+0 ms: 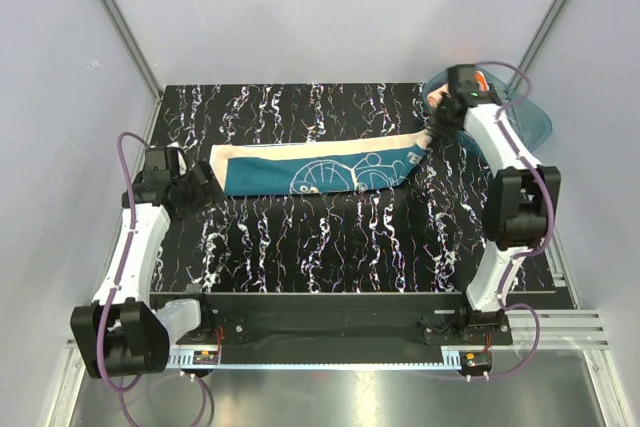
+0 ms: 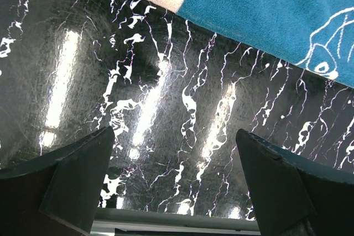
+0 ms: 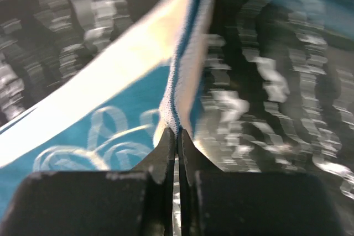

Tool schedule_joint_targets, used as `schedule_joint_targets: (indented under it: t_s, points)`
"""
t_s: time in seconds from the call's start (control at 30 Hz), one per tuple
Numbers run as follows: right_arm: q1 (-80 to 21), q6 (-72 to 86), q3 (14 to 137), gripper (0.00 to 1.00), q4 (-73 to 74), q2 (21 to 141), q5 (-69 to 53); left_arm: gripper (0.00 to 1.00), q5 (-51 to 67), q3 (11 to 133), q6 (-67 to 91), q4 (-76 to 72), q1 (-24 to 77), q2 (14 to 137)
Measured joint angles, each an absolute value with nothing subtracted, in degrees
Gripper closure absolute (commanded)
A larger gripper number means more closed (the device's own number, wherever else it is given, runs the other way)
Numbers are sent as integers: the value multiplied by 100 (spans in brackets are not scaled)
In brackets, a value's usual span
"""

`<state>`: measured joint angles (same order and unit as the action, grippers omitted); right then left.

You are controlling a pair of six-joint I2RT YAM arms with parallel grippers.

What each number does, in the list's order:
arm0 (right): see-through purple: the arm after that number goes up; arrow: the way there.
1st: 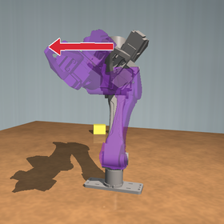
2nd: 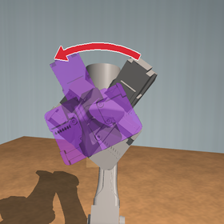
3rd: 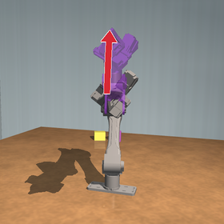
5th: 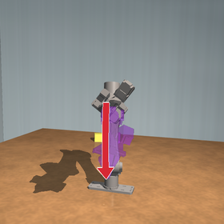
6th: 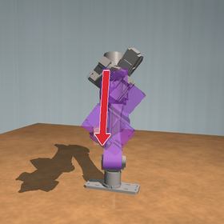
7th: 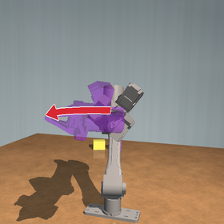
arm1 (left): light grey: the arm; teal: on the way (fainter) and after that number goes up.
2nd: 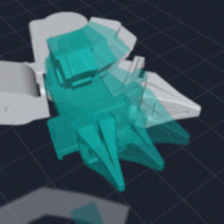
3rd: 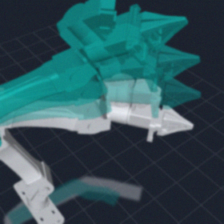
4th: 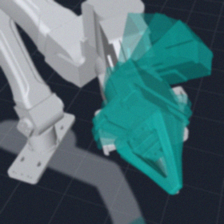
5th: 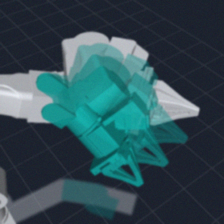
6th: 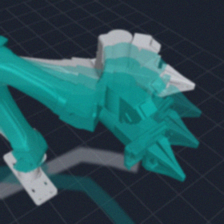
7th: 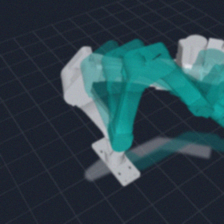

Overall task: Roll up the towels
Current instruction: Fold the towel

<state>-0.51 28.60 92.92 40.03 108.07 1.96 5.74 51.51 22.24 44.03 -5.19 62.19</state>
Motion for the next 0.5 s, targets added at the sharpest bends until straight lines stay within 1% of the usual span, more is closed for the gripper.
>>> schedule_joint_targets:
  t_s: [0.2,0.33,0.5]
  points:
    - [-1437,2864,10335,100,4016,10984,-21,1,574,5137,2224,4383,-519,6375]
    - [-2053,3092,10921,100,3951,11253,-489,1,554,5122,2226,4383,-519,6289]
    - [-2574,3511,11587,100,3592,11852,-1074,1,504,5122,2231,4379,-519,6230]
